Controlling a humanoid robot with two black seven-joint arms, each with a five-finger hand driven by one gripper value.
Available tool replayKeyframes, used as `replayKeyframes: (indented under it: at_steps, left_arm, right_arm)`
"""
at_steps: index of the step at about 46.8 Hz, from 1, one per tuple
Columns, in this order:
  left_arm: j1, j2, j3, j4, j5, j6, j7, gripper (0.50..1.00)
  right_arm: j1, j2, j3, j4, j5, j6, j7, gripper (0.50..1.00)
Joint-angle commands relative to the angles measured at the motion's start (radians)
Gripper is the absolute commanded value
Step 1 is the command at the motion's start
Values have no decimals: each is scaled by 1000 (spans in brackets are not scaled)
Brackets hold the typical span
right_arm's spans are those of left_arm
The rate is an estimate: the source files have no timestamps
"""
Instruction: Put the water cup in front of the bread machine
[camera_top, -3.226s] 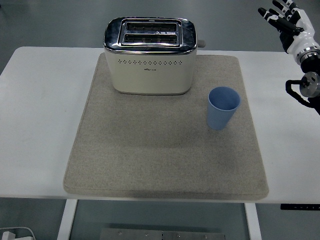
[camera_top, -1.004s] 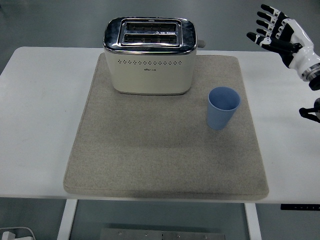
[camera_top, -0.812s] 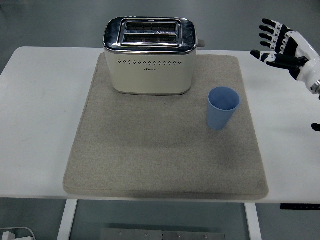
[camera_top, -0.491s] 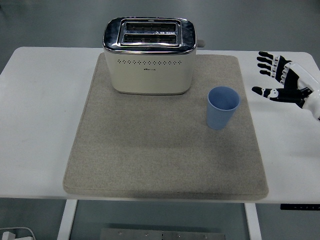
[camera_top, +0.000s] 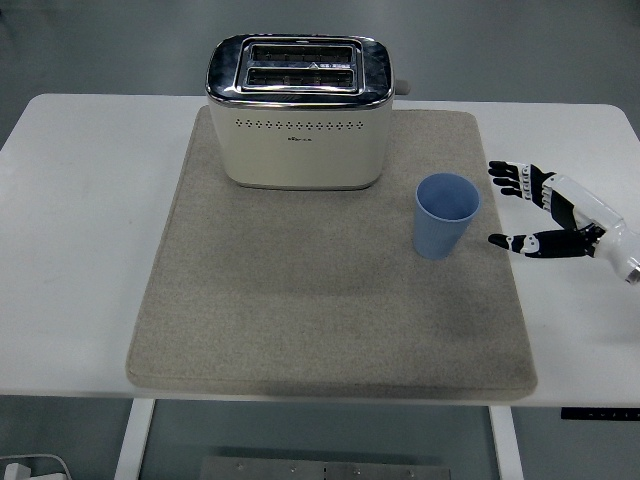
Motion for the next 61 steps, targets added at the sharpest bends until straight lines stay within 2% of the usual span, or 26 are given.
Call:
replayKeyframes:
  at_steps: [1,14,21,32,50,56,61]
  left_arm:
    - [0,0,0,0,-1,0,0,1000]
    - [0,0,0,0,-1,0,0,1000]
    - [0,0,0,0,1,0,0,1000]
    - [0,0,0,0,-1,0,0,1000]
    - [0,0,0,0,-1,0,0,1000]
    - [0,0,0,0,-1,0,0,1000]
    - [0,0,0,0,1,0,0,1000]
  right_arm:
    - [-2,5,0,-3,0,-3,-6,924]
    - [4,32,2,-10,13,-6,-9,924]
    - [9,75,3,-43,13,-6,-51,924]
    - [15,111,3,-84,14,-4,-54,924]
    - [15,166,0,-89,14,-6,-66,924]
    - [13,171,2,-93,14,-6,-94,924]
    - [15,187,2,-95,14,-6,-97,924]
